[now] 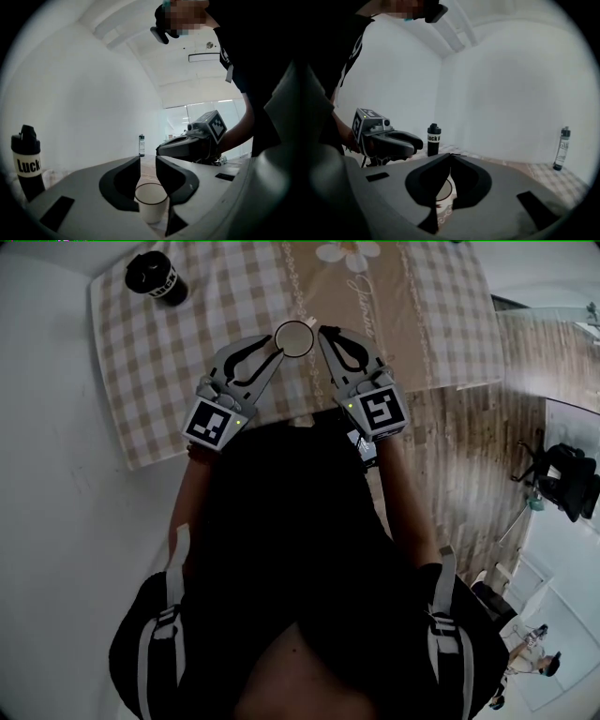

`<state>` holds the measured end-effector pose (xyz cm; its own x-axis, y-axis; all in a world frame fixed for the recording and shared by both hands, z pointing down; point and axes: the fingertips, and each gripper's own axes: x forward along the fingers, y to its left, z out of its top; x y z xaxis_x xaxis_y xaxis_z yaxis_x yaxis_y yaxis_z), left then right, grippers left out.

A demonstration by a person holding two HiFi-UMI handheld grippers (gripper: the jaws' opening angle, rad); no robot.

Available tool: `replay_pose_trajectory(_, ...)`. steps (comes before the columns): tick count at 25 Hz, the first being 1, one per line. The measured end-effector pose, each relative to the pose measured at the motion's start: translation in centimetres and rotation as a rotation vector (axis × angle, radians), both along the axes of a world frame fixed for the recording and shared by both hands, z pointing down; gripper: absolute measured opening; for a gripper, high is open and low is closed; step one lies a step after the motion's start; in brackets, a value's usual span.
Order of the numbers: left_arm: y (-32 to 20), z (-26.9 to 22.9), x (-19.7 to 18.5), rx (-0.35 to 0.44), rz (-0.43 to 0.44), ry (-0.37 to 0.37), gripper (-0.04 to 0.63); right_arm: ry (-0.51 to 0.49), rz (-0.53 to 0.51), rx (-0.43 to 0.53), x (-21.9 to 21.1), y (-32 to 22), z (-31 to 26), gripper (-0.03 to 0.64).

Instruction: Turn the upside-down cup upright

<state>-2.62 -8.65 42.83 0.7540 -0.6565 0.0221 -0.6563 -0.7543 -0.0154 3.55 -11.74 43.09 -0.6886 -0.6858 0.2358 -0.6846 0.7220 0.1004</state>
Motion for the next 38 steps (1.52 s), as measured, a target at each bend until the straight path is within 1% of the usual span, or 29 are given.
replay_pose_trajectory(1,-0.3,-0.4,-0.2,0.017,-0.031,-0.009,0.094,-0.005,0.005,0.009,0.1,0.0,-0.2,0.006)
replay_pose_trajectory(3,-1.0,-1.0,-0.8,0.031,-0.112,-0.010,0.015,-0.011,0.012,0.016,0.2,0.2,-0.4,0.006)
replay_pose_trajectory(4,-1.4,-1.1,-1.1,0.027,-0.152,-0.004,-0.003,-0.013,0.018,0.014,0.2,0.3,-0.5,0.006)
replay_pose_trajectory(5,-1.7,-1.2,-1.3,0.019,-0.184,0.003,-0.003,-0.014,0.025,0.014,0.2,0.4,-0.5,0.006)
replay_pose_trajectory(7,-2.0,-1.1,-1.5,0.005,-0.218,0.014,-0.003,-0.014,0.035,0.023,0.1,0.6,-0.4,0.006)
replay_pose_trajectory(10,-1.9,-0.9,-1.4,0.001,-0.226,0.015,-0.003,-0.026,0.040,0.034,-0.3,0.9,-0.4,0.006)
replay_pose_trajectory(14,-1.8,-0.6,-1.0,-0.007,-0.218,0.002,-0.003,-0.055,0.014,0.033,-0.8,1.2,-0.7,0.006)
replay_pose_trajectory(20,-1.6,-0.7,-1.0,0.015,-0.221,-0.016,-0.003,-0.128,-0.004,0.029,-0.4,1.3,-1.3,0.006)
replay_pose_trajectory(31,-1.7,0.5,-1.0,-0.008,-0.216,-0.036,-0.003,-0.176,0.011,-0.002,0.2,0.6,-0.7,0.005)
replay_pose_trajectory(38,-2.5,1.3,-1.4,-0.029,-0.222,-0.044,-0.003,-0.167,0.048,-0.009,1.0,-0.7,0.1,0.005)
